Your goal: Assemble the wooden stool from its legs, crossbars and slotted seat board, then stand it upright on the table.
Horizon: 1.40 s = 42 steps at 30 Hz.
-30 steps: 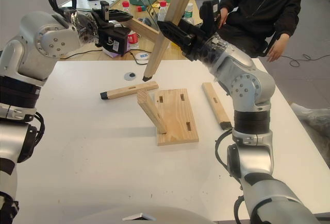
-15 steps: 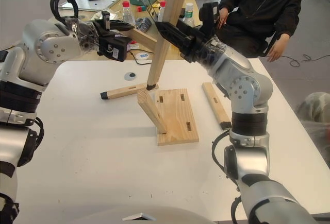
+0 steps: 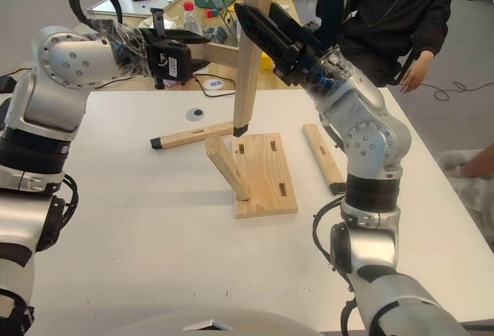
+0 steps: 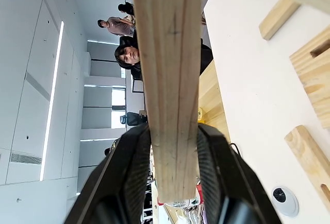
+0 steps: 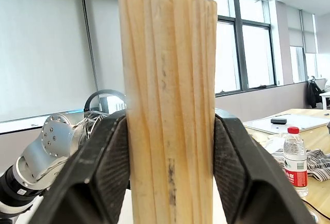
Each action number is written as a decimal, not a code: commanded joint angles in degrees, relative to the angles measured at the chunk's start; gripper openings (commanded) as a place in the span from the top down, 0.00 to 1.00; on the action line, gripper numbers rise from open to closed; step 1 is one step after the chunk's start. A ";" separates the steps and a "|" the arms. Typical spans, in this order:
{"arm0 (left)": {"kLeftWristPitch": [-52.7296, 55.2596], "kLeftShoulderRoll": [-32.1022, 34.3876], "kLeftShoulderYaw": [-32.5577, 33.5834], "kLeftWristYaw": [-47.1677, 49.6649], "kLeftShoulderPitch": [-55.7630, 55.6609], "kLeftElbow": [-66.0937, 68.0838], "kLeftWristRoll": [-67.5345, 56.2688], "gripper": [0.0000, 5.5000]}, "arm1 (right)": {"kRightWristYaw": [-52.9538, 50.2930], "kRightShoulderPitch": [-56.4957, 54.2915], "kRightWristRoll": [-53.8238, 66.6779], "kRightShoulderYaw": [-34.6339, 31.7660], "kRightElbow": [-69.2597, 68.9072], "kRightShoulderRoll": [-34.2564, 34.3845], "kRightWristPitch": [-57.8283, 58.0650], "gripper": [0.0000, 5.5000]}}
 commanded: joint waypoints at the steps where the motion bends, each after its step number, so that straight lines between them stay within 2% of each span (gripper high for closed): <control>1: 0.62 -1.75 -1.33 -1.73 -0.24 -2.56 -0.62 0.77 | -0.94 -2.27 0.81 -0.21 -0.89 2.54 -2.81 0.63; 13: 6.74 -3.92 -1.43 -3.34 -1.43 -7.95 -2.50 0.77 | -0.81 -1.03 -3.95 2.31 -1.19 2.67 -9.65 0.63; 29: 12.28 -9.33 -1.91 -4.09 -1.42 -12.49 -6.68 0.77 | -2.47 -1.52 0.27 1.23 -1.02 2.78 -10.03 0.63; 42: 24.56 -12.28 -1.88 -4.68 -2.41 -17.25 -10.37 0.77 | -3.04 -1.25 -0.78 2.21 -0.54 2.83 -12.45 0.63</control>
